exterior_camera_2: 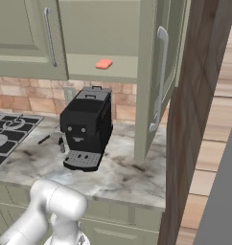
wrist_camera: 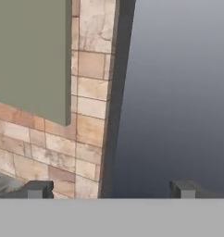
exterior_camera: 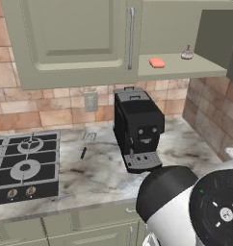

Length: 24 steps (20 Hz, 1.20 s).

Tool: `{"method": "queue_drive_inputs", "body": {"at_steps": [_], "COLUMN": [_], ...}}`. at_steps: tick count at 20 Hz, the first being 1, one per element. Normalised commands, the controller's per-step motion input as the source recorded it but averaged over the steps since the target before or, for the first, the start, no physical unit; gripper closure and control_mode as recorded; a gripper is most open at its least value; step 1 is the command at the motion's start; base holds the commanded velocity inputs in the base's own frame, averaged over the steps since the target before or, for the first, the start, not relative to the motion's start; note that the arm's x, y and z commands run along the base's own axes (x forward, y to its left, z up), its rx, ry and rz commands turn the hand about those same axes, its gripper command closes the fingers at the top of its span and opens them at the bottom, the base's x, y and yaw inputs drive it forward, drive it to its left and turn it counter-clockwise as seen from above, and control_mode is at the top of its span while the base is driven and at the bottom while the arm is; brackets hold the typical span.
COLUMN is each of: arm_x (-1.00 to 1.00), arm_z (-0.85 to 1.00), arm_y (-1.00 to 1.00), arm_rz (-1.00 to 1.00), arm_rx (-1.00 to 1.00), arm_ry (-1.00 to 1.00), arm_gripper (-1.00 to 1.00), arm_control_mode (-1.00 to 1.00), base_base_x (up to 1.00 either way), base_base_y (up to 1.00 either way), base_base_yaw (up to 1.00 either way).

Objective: Pick the bar soap and bar soap from the cabinet and place them on the counter.

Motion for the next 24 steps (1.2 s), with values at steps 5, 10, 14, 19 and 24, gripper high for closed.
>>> {"method": "queue_drive_inputs", "body": {"at_steps": [5,10,14,19,24], "arm_x": [0.06,0.19,0.13,0.0,0.0], "arm_z": [0.13,0.16,0.16,0.01,0.0], "arm_y": [0.06,0.03,0.05,0.04,0.25], "arm_rz": [0.34,0.32,0.16,0.11,0.02], "arm_rx": [0.0,0.05,0.0,0.0,-0.01], "arm_ry": [0.0,0.15,0.02,-0.14,-0.07], "arm_gripper": [-1.0,-1.0,-1.0,-1.0,-1.0], "arm_control_mode": [-1.0,-1.0,-1.0,-1.0,-1.0], "base_base_x": [0.0,0.0,0.0,0.0,0.0], "base_base_y": [0.0,0.0,0.0,0.0,0.0], "base_base_yaw": [0.0,0.0,0.0,0.0,0.0]}}
